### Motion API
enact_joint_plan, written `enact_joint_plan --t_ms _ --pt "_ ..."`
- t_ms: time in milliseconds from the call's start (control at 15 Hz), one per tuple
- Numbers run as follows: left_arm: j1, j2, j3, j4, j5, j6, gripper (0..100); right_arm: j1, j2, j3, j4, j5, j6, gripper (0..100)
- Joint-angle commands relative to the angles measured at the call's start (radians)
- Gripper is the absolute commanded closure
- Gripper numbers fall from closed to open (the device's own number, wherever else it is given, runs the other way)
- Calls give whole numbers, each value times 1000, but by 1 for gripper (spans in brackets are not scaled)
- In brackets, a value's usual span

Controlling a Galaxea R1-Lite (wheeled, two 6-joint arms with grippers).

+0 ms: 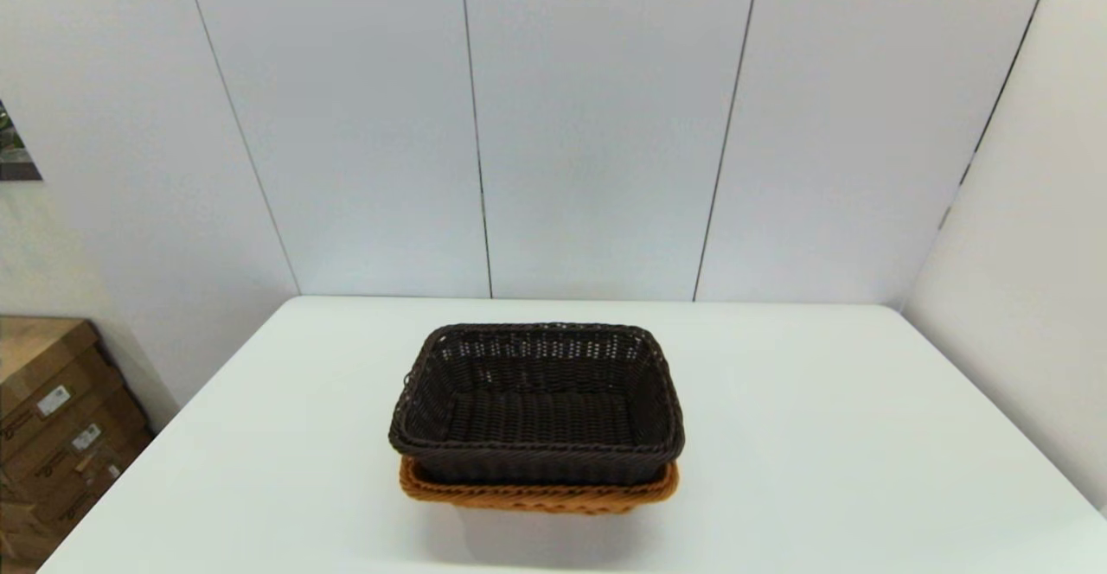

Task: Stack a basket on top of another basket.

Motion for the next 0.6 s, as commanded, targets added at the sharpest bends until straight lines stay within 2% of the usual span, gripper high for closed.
enact_joint_plan --t_ms 67,600 --pt "0 1 0 0 0 0 0 0 -9 50 0 -7 -5 0" --pt "0 1 0 0 1 0 0 0 -9 65 -10 -50 -25 0"
